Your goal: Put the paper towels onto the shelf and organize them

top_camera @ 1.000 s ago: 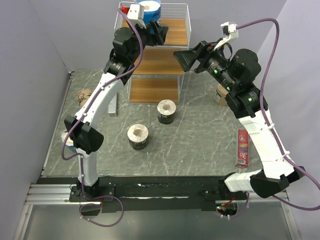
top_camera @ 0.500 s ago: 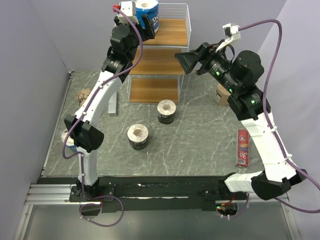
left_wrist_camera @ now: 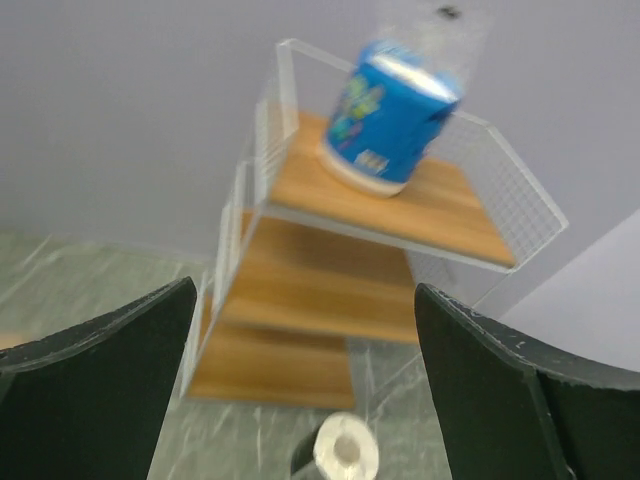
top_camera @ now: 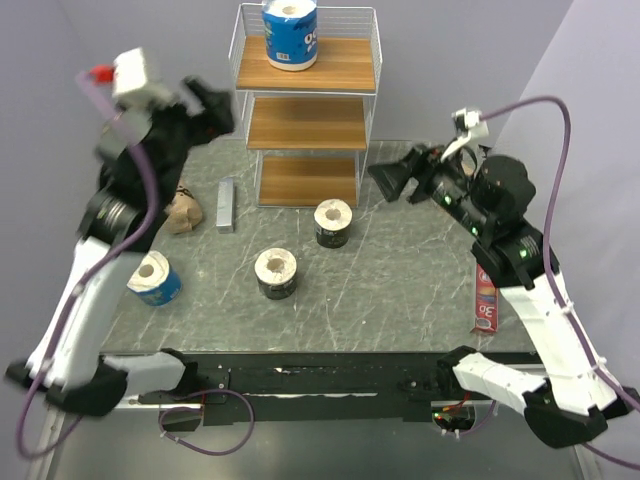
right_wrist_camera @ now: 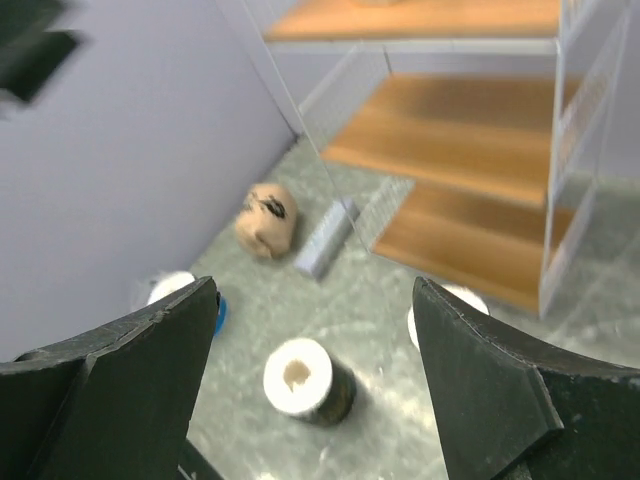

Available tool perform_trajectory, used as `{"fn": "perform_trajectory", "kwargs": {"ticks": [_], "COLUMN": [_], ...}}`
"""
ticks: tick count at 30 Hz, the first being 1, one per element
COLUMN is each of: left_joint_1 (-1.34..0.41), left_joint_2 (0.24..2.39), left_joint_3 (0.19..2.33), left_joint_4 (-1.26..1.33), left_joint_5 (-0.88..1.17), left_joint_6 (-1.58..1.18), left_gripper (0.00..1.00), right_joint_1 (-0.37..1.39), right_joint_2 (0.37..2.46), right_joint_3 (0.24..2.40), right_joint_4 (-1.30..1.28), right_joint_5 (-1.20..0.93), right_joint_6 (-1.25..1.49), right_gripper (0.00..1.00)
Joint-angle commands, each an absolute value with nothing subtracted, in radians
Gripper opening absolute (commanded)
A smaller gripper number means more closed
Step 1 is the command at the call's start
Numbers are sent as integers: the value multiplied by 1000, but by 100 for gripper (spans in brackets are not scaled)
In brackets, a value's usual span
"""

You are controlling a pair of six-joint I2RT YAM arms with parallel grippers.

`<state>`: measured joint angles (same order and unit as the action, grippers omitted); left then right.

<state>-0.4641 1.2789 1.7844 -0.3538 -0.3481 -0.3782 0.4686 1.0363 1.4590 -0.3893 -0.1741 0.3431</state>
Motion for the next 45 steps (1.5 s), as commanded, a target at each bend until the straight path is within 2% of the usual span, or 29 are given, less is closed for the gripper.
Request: {"fn": "perform_trajectory", "kwargs": {"ticks": [1,7,8,12,16,20,24,33,39,45], "left_joint_1": [-408,-140,-47,109,198,202,228,284,298,302], "left_joint_2": [1169,1052,1045,1025,973,986,994,960,992,979], "left_joint_3": [1567,1333,1319,1241,1165,1143,1071,910,839,804], "left_joint_4": [-581,-704,-731,-822,-896,-1026,-1081,-983,-937,-830], "left_joint_5": [-456,-327,-309,-253,-430,-569,-563,-425,-454,-497], "left_joint_6": [-532,-604,-613,-661,-759,-905,-954,-994,-1023,-994], "left_gripper": [96,96,97,97,97,99,98,92,93,98], "right_joint_1": [468,466,466,468,468,466,466,468,468,468], "right_joint_2": [928,845,839,809,798,795,793,781,782,785], "right_joint_3": [1362,1255,1240,1203,1184,1180,1177,1154,1161,1157], "right_joint_4": [-410,-417,-417,-417,-414,-417,-414,-405,-408,-399], "right_joint_5": [-143,-164,-170,-172,-176,-192,-195,-199,-195,-199], "right_joint_6": [331,339,336,336,339,336,339,350,345,353], "right_gripper": [85,85,85,85,85,85,85,85,85,85]}}
